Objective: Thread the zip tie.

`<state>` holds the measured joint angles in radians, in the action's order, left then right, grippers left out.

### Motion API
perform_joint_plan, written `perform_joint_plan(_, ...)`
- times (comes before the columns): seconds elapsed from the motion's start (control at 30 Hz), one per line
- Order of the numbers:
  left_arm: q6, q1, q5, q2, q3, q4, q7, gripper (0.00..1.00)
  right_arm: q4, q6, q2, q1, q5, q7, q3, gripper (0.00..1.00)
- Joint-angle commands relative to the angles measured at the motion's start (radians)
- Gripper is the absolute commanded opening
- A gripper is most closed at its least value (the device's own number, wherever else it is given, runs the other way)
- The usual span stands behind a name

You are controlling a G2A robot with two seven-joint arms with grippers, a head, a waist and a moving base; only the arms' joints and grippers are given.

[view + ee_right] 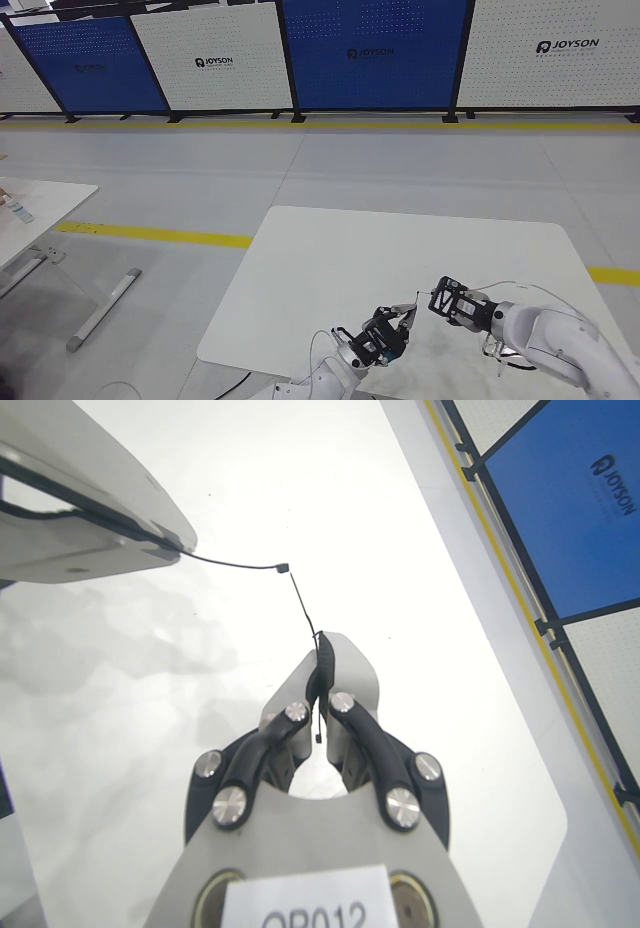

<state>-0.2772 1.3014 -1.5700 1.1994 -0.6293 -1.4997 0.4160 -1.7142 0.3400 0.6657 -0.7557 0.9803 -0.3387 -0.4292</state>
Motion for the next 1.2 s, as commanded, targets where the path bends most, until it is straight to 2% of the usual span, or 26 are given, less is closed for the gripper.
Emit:
perform_joint_plan(0.0,0.0,0.0,0.0,0.0,0.0,0.0,0.0,0.0,-0.001,0.0,-0.001,-0.002,0.001,0.004,0.0,0.0)
perform_joint_plan(0.7,0.0,0.0,0.0,0.0,0.0,0.0,0.0,0.0,-0.017,0.0,-0.005,0.004,-0.001,-0.001,0.001,0.0)
perform_joint_plan(0.87,0.011,-0.004,0.0,0.0,0.003,-0.002,-0.014,0.0,-0.023,0.0,-0.004,0.01,0.005,-0.01,0.009,0.0)
perform_joint_plan(1.17,-0.009,-0.015,0.0,-0.007,0.019,-0.006,-0.021,0.0,-0.029,0.0,-0.008,0.017,0.029,-0.015,0.02,0.0)
